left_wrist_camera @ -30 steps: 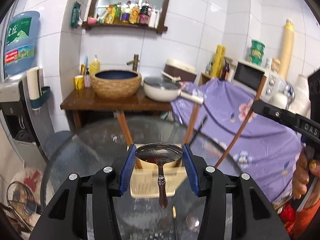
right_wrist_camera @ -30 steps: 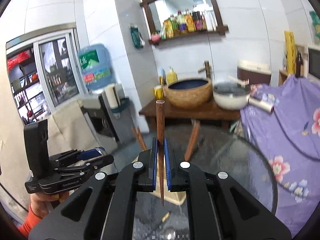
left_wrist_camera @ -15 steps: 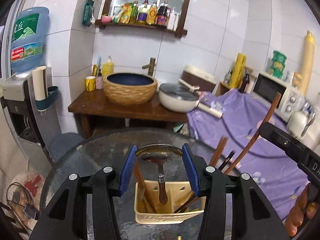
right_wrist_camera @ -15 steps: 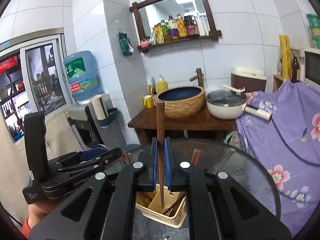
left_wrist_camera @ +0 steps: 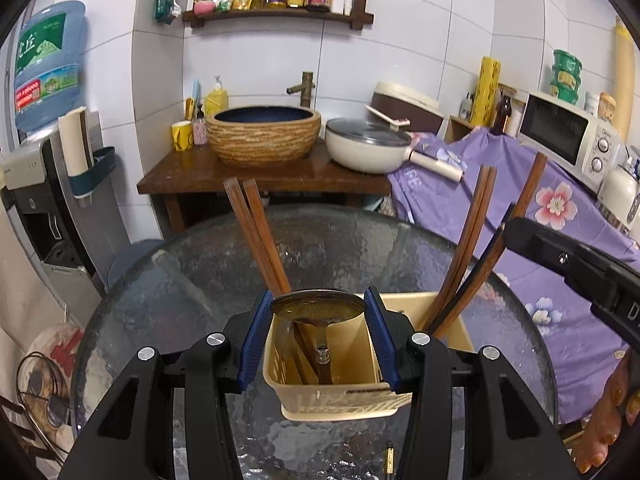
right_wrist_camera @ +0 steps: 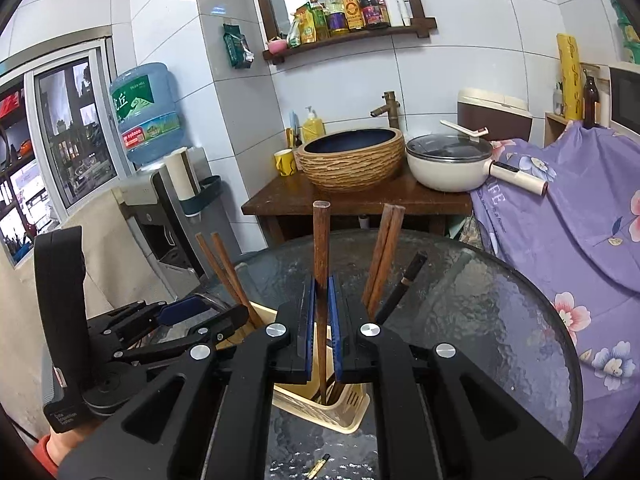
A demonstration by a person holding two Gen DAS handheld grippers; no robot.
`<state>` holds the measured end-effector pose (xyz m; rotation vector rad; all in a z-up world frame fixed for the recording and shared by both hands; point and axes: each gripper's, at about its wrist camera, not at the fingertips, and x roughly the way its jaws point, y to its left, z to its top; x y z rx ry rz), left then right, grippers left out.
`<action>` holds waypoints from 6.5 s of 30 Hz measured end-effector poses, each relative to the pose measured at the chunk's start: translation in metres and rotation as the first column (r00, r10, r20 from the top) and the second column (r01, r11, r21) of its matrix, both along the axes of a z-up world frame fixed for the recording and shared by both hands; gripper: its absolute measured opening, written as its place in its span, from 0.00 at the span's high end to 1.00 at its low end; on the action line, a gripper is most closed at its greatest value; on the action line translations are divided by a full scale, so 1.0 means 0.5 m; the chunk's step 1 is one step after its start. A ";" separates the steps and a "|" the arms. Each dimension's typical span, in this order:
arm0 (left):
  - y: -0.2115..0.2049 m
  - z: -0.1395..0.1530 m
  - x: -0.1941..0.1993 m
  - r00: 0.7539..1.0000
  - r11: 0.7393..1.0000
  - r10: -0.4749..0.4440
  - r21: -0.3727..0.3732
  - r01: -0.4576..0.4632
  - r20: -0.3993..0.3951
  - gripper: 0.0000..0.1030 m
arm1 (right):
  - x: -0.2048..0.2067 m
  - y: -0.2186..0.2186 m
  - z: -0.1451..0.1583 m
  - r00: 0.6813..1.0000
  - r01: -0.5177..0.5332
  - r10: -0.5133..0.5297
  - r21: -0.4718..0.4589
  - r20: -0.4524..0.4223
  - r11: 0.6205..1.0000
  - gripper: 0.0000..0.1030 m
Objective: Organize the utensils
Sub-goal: 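Carry the chopstick and spoon over the holder and drop them in, then grasp a metal spoon with the right tool while the left tool grasps a black chopstick, then carry the spoon and black chopstick to the holder and release them inside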
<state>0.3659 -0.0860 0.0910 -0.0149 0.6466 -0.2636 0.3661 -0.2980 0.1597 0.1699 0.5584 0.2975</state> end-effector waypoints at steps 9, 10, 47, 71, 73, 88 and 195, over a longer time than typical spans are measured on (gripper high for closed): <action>-0.013 -0.025 0.005 1.000 1.000 -0.013 0.019 0.014 -0.023 0.55 | 0.004 -0.008 -0.023 1.000 0.016 -0.016 -0.004 -0.009 1.000 0.92; -0.013 -0.026 0.005 1.000 1.000 -0.013 0.018 0.014 -0.023 0.55 | 0.004 -0.009 -0.024 1.000 0.018 -0.018 -0.005 -0.008 1.000 0.92; 0.062 -0.264 -0.267 0.992 0.996 0.023 0.086 -0.012 -0.125 0.14 | -0.269 0.064 -0.384 0.937 -0.115 0.001 -0.304 -0.350 0.946 0.43; -0.005 -0.295 -0.281 0.984 0.986 -0.062 0.143 0.086 -0.165 0.14 | -0.220 0.050 -0.403 0.929 -0.081 -0.019 -0.256 -0.369 0.963 0.63; -0.020 -0.295 -0.280 0.982 0.983 -0.085 0.145 0.110 -0.171 0.15 | -0.220 0.035 -0.397 0.932 -0.064 -0.032 -0.250 -0.361 0.966 0.63; -0.142 -0.322 -0.188 0.932 0.952 -0.202 0.162 0.258 -0.300 0.64 | -0.226 -0.069 -0.364 0.935 0.036 -0.109 -0.214 -0.337 0.976 0.63; 0.005 0.179 -0.062 0.979 0.999 -0.037 -0.030 0.043 0.200 0.93 | 0.011 0.041 0.034 1.000 0.000 0.004 -0.120 0.031 0.993 0.63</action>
